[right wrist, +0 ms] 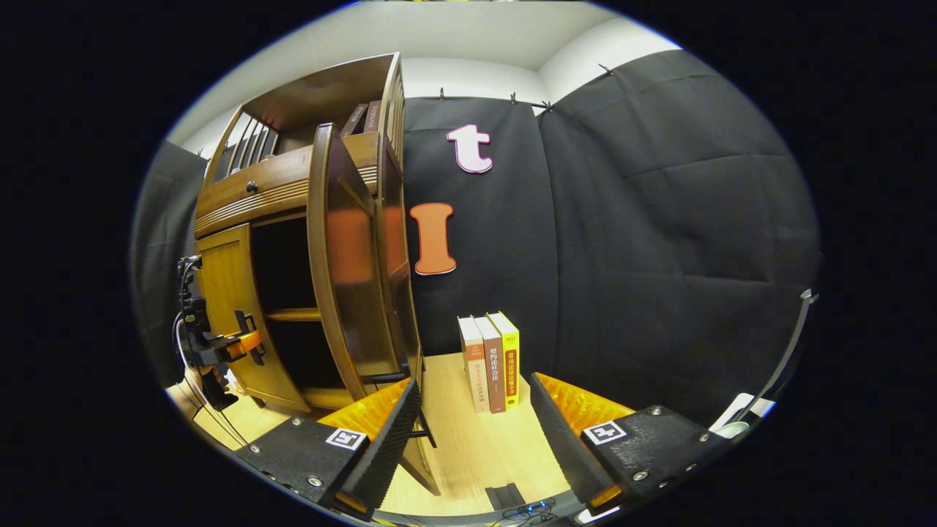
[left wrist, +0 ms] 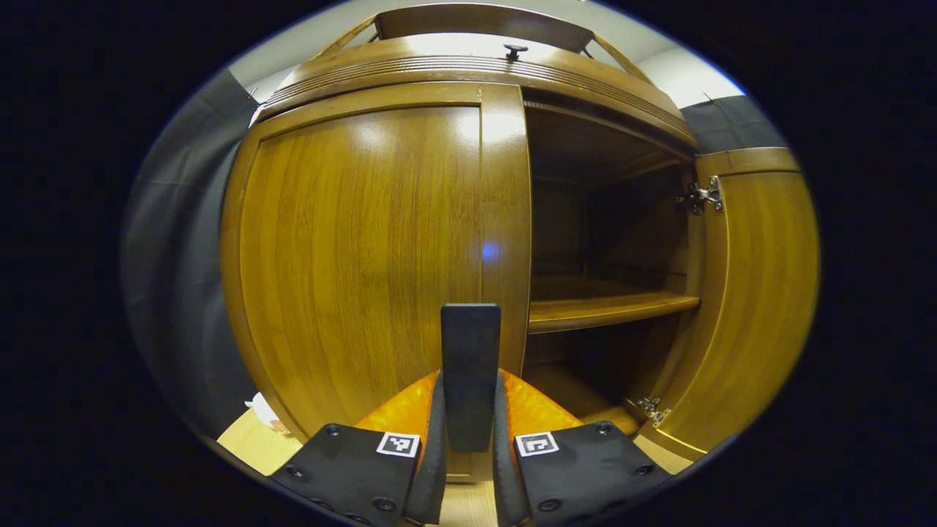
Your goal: Open the right door of the double-door shoe cabinet with the right hand, and open the left door with the left hand.
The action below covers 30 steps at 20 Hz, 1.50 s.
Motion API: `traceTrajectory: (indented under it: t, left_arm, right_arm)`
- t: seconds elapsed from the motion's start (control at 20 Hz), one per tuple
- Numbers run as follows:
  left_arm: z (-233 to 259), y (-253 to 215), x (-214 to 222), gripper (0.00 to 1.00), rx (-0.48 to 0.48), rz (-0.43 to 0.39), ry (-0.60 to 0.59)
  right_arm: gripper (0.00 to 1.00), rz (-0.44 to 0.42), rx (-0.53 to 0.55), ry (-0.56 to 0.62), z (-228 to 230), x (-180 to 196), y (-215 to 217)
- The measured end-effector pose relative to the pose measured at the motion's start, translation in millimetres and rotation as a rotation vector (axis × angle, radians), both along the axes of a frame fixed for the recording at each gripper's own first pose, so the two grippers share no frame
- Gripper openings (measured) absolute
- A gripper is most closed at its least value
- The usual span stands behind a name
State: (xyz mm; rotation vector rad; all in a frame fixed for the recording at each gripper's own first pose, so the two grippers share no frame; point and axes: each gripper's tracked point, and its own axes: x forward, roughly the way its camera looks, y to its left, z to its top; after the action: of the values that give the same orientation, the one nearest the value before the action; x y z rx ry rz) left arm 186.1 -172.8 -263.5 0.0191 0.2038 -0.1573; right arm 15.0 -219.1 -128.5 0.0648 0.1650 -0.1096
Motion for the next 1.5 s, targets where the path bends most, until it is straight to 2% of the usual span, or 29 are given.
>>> traceTrajectory:
  t: [0.05,0.1,0.15,0.3,0.35,0.4,0.5,0.65,0.7,1.0,1.05,1.1,1.15,1.3,1.45,1.5]
  left_arm:
    - [0.1,0.3,-4.0,0.33,-0.001,-0.011,0.0]
    - [1.6,0.9,-9.1,0.34,-0.007,-0.021,-0.001]
    - [1.7,2.3,-15.2,0.34,-0.011,-0.031,0.002]
    - [5.3,7.5,-30.8,0.34,-0.02,-0.055,0.001]
    - [6.5,9.8,-35.8,0.32,-0.024,-0.062,0.002]
    - [7.2,11.8,-40.6,0.32,-0.027,-0.069,0.003]
    - [9.1,17.0,-53.0,0.35,-0.03,-0.081,0.002]
    - [13.0,26.4,-71.0,0.35,-0.041,-0.094,0.004]
    - [14.3,30.7,-76.7,0.32,-0.046,-0.101,0.005]
    - [20.7,60.5,-113.6,0.35,-0.055,-0.137,0.019]
    - [23.0,66.8,-121.4,0.35,-0.056,-0.14,0.021]
    - [24.9,74.4,-128.0,0.35,-0.056,-0.142,0.02]
    - [25.8,80.5,-133.8,0.35,-0.059,-0.143,0.02]
    - [32.6,104.4,-149.8,0.35,-0.061,-0.149,0.017]
    - [33.2,124.8,-161.4,0.33,-0.057,-0.144,0.018]
    - [35.2,132.8,-164.2,0.33,-0.062,-0.135,0.017]
  right_arm:
    - [0.92,0.002,-0.003,-0.001,0.5,-0.5,4.1]
    - [0.99,0.005,-0.008,-0.001,1.4,-1.9,7.9]
    - [0.92,0.005,-0.016,-0.002,1.9,-2.1,11.0]
    - [0.92,-0.002,-0.034,0.0,1.1,-3.3,19.2]
    - [0.99,-0.014,-0.04,0.001,1.0,-3.4,20.4]
    - [0.92,-0.025,-0.046,0.0,1.9,-4.4,20.0]
    - [0.99,-0.042,-0.041,-0.004,2.6,-8.1,21.0]
    - [0.99,-0.071,-0.037,-0.011,4.1,-14.2,24.6]
    - [0.99,-0.084,-0.043,-0.012,4.2,-16.6,24.8]
    - [0.99,-0.138,-0.065,-0.028,13.6,-32.3,53.1]
    - [0.84,-0.14,-0.065,-0.03,15.1,-32.9,59.7]
    - [0.99,-0.136,-0.062,-0.036,18.3,-33.3,68.5]
    - [0.99,-0.131,-0.058,-0.042,21.1,-32.6,78.7]
    - [0.85,-0.109,-0.05,-0.053,28.5,-27.7,108.4]
    - [0.85,-0.066,-0.035,-0.067,34.3,-21.6,143.3]
    - [0.98,-0.055,-0.032,-0.066,34.0,-20.0,152.5]
